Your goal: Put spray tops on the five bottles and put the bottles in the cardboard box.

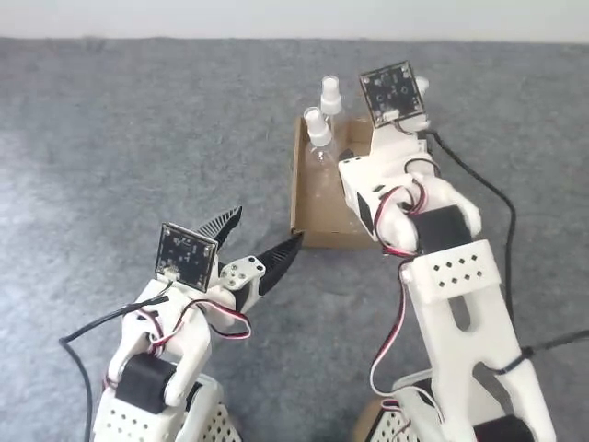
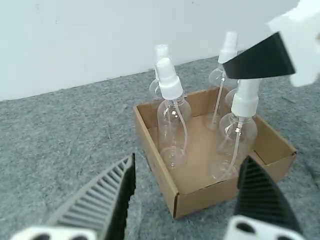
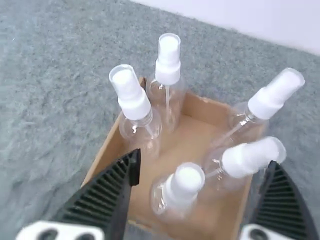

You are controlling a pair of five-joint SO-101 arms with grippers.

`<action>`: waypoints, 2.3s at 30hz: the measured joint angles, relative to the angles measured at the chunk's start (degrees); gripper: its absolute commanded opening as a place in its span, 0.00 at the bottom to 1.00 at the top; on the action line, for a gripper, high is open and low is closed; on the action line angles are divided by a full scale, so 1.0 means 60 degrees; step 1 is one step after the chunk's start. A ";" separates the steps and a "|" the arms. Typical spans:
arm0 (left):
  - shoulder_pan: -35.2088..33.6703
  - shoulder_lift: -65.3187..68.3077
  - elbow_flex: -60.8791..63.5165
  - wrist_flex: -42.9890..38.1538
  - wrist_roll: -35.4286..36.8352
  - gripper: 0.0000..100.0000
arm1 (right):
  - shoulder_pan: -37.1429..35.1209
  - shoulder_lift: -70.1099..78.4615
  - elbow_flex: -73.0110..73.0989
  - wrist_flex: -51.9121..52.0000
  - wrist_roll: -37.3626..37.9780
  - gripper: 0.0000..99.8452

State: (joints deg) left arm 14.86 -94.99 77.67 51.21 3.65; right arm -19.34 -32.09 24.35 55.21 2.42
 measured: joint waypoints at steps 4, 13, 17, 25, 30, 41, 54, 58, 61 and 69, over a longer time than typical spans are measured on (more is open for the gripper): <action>0.0000 0.0000 0.0000 0.0000 0.0000 0.31 | 0.0000 -0.0190 -0.0308 0.0850 0.0000 0.33; -0.1026 0.0000 -0.0029 0.0000 0.0000 0.31 | 0.0059 -0.2681 -0.0234 0.2623 0.0821 0.32; -0.2110 0.0000 -0.0044 0.0015 0.0000 0.31 | 0.1040 -0.4088 0.1114 0.3033 0.1407 0.21; -0.4000 0.0000 0.0220 0.0879 0.0000 0.31 | 0.2564 -0.7385 0.6579 0.1714 0.2901 0.05; -0.4410 -0.0015 0.0557 0.1465 0.0000 0.31 | 0.3033 -1.0168 0.9289 0.1597 0.3121 0.05; -0.4542 0.0000 0.1612 0.1509 0.0000 0.31 | 0.3956 -1.1692 1.1238 0.1260 0.3165 0.05; -0.4557 0.0000 0.3267 0.0703 0.0000 0.01 | 0.3956 -1.1839 1.1780 0.1363 0.3165 0.05; -0.4557 0.0000 0.3267 0.1011 0.0000 0.06 | 0.3956 -1.1839 1.1780 0.3004 0.3165 0.05; -0.4557 0.0000 0.3267 0.1245 0.0000 0.06 | 0.3941 -1.1839 1.1780 0.3194 0.3165 0.05; -0.4557 0.0000 0.3267 0.1275 0.0000 0.06 | 0.3941 -1.1839 1.1780 0.3267 0.3165 0.05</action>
State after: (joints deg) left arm -12.48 -94.99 97.27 58.86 3.65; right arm 4.31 -103.12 95.03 74.81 21.41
